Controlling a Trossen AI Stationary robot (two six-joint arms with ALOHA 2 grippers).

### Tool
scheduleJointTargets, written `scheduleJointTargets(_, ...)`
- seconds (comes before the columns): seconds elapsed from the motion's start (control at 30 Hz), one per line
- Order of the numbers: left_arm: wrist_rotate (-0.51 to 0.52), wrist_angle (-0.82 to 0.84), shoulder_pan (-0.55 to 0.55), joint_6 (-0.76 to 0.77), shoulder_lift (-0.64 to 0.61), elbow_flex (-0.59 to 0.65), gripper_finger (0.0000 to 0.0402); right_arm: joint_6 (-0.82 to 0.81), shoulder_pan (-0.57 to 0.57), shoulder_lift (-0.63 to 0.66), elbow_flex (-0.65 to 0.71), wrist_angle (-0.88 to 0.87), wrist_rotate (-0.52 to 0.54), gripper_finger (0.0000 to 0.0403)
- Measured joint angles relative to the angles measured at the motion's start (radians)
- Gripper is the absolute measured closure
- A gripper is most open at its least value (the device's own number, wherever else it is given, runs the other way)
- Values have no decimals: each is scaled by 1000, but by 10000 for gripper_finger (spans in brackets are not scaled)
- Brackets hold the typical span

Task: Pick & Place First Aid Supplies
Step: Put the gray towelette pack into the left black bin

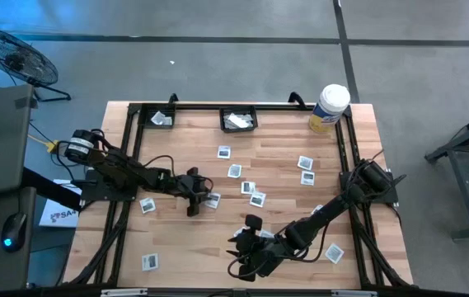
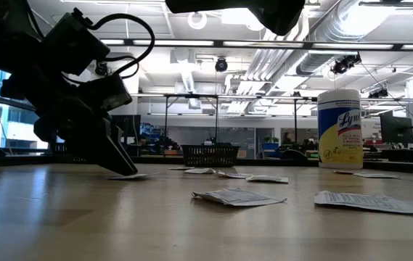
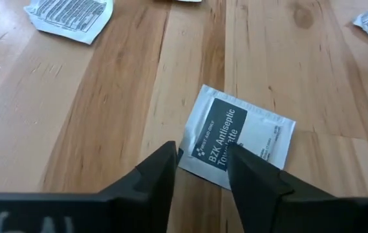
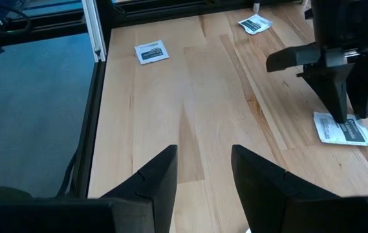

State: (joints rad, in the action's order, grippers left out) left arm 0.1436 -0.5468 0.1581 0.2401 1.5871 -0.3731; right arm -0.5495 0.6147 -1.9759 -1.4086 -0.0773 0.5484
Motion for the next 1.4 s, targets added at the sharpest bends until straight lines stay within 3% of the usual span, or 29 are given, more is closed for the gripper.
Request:
scheduleJointTargets(0.4,51,35,0,40,0,-2,395,0,0,0,0,0,-1,263)
scheduleJointTargets(0.67,78,58,-1,82,-39,3,400,0,0,0,0,0,-2,263)
scheduleJointTargets(0.8,112,124,-2,83,-146,3,400,0,0,0,0,0,-4,263)
scheduleJointTargets(0.93,237,315,-13,89,-307,3,401,0,0,0,0,0,-4,263)
scheduleJointTargets(1.13,410,642,-228,144,-596,1,401,0,0,0,0,0,-3,263)
scheduleJointTargets(1.3,583,701,-521,134,-715,0,401,0,0,0,0,1,2,263)
scheduleJointTargets(1.4,591,662,-693,54,-710,0,401,0,0,0,0,3,4,263)
